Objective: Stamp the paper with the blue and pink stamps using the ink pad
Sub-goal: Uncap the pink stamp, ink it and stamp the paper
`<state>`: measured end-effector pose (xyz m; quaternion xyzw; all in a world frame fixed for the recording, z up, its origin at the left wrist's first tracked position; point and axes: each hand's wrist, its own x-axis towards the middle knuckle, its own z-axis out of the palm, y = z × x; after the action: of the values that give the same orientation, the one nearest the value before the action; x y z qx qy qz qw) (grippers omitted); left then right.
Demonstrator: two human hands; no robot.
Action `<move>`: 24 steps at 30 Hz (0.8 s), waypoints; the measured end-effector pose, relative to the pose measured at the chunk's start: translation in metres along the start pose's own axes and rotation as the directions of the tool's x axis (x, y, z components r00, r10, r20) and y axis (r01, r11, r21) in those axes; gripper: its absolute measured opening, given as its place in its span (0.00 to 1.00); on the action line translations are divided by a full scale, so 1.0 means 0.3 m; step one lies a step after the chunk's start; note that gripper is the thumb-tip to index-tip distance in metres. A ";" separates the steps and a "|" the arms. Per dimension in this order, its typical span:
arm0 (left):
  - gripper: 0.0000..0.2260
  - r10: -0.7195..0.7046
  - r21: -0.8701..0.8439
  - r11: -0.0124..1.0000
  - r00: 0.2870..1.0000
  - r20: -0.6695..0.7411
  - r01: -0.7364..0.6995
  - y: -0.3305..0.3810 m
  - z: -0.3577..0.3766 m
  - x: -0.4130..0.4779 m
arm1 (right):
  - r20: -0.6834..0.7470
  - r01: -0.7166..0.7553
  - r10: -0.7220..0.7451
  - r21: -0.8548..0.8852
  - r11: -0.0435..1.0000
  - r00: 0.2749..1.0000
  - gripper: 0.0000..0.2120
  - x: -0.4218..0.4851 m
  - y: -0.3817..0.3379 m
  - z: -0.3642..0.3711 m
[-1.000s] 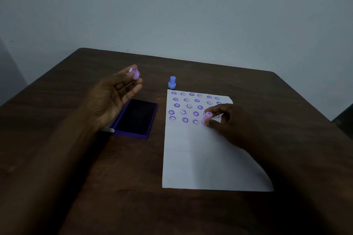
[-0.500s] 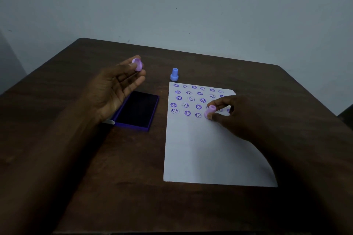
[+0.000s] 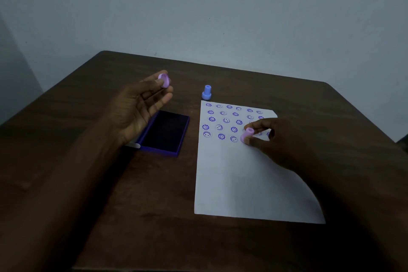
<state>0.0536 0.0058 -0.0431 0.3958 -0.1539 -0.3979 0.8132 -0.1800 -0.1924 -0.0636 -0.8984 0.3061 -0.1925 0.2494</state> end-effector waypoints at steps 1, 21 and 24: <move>0.17 0.002 -0.006 1.000 1.000 0.000 -0.002 0.002 -0.001 0.000 | 0.003 -0.005 0.005 -0.009 1.000 1.000 0.09 0.001 0.002 -0.001; 0.16 0.002 0.098 0.995 0.995 0.095 -0.012 -0.029 0.006 0.005 | 0.092 -0.149 0.135 0.846 0.513 0.987 0.12 0.032 -0.039 -0.029; 0.13 -0.027 0.140 0.990 0.988 0.149 0.006 -0.057 0.015 0.006 | 0.139 -0.137 0.035 0.846 0.516 0.990 0.14 0.053 -0.111 0.001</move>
<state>0.0431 -0.0044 -0.0535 0.4216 -0.2389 -0.4219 0.7663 -0.1529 -0.1795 -0.0420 -0.6535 0.2033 -0.2577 0.6820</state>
